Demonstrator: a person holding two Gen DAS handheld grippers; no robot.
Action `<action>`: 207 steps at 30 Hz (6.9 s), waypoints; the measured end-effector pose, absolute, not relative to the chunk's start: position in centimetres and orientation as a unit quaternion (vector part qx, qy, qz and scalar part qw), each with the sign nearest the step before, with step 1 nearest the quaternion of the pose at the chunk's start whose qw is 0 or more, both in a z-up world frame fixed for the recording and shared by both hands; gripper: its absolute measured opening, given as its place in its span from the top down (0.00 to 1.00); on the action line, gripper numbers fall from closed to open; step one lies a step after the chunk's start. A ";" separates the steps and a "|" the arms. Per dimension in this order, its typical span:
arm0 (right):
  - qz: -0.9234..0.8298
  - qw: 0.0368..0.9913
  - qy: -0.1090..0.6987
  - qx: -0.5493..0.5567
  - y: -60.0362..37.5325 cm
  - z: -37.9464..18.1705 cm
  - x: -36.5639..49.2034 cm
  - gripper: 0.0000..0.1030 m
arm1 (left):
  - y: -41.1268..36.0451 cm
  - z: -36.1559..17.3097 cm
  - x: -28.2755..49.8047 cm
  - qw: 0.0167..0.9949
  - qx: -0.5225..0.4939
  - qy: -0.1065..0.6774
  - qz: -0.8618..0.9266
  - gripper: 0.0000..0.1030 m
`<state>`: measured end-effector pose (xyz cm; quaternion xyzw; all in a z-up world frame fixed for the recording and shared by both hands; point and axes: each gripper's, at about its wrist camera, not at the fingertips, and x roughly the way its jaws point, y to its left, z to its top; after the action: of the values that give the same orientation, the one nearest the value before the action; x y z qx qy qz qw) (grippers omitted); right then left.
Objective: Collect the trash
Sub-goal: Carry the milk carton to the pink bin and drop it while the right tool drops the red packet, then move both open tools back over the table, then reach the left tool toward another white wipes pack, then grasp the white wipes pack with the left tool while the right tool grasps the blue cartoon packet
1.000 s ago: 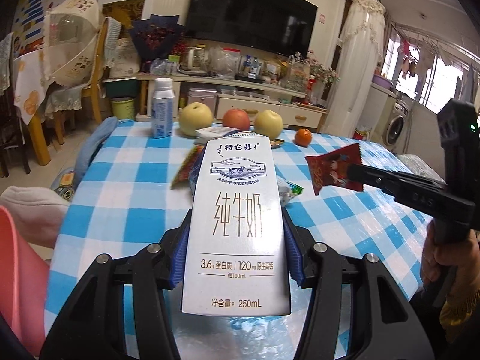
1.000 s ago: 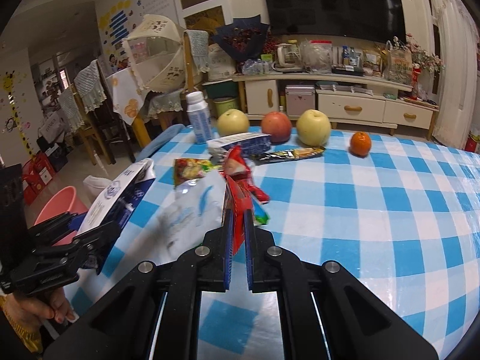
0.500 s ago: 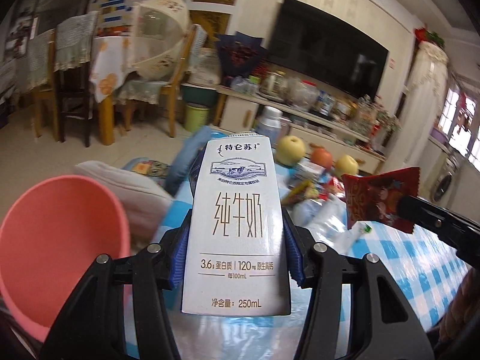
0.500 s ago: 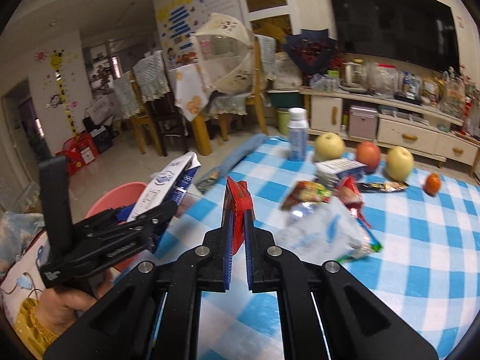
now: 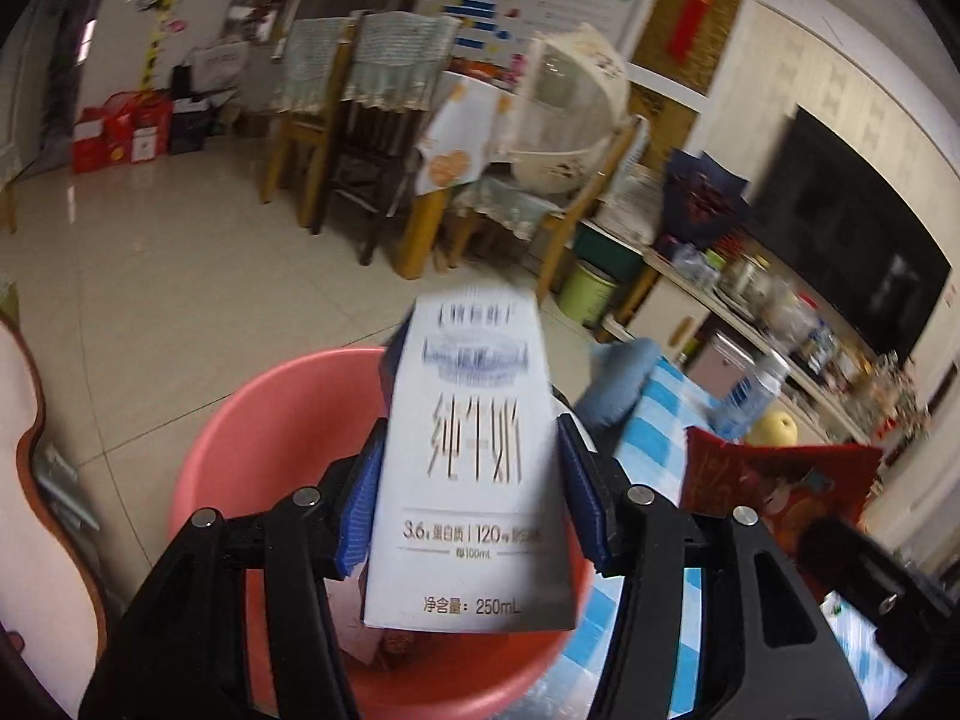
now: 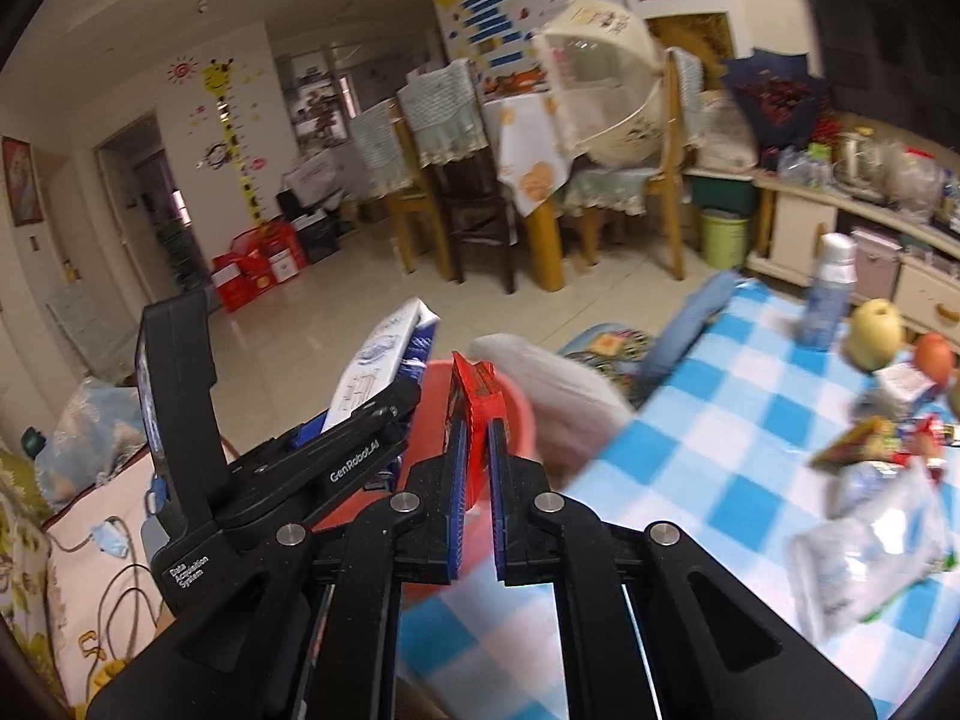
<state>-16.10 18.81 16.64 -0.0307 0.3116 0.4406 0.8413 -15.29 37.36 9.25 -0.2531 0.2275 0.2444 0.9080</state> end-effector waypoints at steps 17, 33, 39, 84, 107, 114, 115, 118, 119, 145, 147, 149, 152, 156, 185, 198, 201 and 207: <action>0.367 0.867 0.336 -0.023 17.0 12.1 -15.6 0.13 | 38.6 8.4 -14.8 0.907 -0.243 0.231 0.255 0.10; 0.265 0.899 0.343 -0.070 8.4 9.9 -15.5 0.05 | 30.9 9.9 -12.7 0.952 -0.094 0.221 0.191 0.10; 0.256 0.903 0.338 -0.072 5.5 10.0 -15.4 0.05 | 28.2 9.8 -11.8 0.962 -0.056 0.217 0.156 0.10; 0.135 0.916 0.377 0.029 -17.1 9.5 -8.8 0.05 | 9.4 4.7 -3.2 0.916 0.102 0.363 -0.139 0.10; 0.273 0.849 0.422 0.163 -15.7 6.7 -2.9 0.06 | 8.5 1.7 3.4 0.879 0.065 0.435 -0.184 0.09; 0.274 0.837 0.440 0.175 -15.3 5.2 -1.8 0.28 | 8.9 1.1 4.3 0.874 0.033 0.449 -0.180 0.04; 0.272 0.836 0.441 0.178 -15.3 5.0 -1.6 0.29 | 9.0 1.1 4.4 0.873 0.025 0.451 -0.181 0.04; 0.273 0.834 0.443 0.184 -15.2 4.6 -1.0 0.32 | 9.5 0.9 4.8 0.871 -0.003 0.457 -0.181 0.04; 0.273 0.833 0.445 0.183 -15.0 4.5 -0.8 0.32 | 9.7 0.8 5.0 0.870 -0.013 0.458 -0.181 0.04; 0.277 0.839 0.445 0.146 -13.3 4.2 -0.6 0.67 | 9.6 1.8 4.1 0.888 -0.049 0.435 -0.142 0.21; 0.272 0.845 0.440 0.135 -13.3 4.4 -0.9 0.68 | 9.7 2.1 3.7 0.891 -0.055 0.427 -0.140 0.21; 0.267 0.850 0.436 0.127 -13.3 4.8 -1.2 0.69 | 9.9 2.3 3.4 0.893 -0.060 0.423 -0.142 0.21; 0.261 0.857 0.430 0.116 -13.6 5.2 -1.7 0.72 | 10.1 2.6 2.9 0.894 -0.067 0.418 -0.145 0.21; 0.258 0.864 0.420 0.105 -13.9 5.9 -2.4 0.75 | 10.5 3.2 1.8 0.898 -0.076 0.408 -0.147 0.21; 0.251 0.898 0.348 0.099 -14.9 10.4 -9.1 0.82 | 17.1 7.0 -8.3 0.926 -0.157 0.318 -0.127 0.21; 0.276 0.903 0.319 0.081 -10.8 13.0 -11.7 0.82 | 21.1 8.5 -9.3 0.937 -0.182 0.286 -0.088 0.21; 0.285 0.902 0.315 0.071 -9.0 13.6 -12.1 0.82 | 22.0 8.9 -9.6 0.940 -0.178 0.282 -0.072 0.21; 0.320 0.896 0.302 0.057 -4.9 14.9 -12.8 0.92 | 24.3 9.8 -10.4 0.946 -0.177 0.269 -0.037 0.21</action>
<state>-12.79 -4.93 14.87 0.0569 0.3022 0.3199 0.8962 -10.41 24.35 9.82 -0.1771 0.2689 -0.0374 0.9460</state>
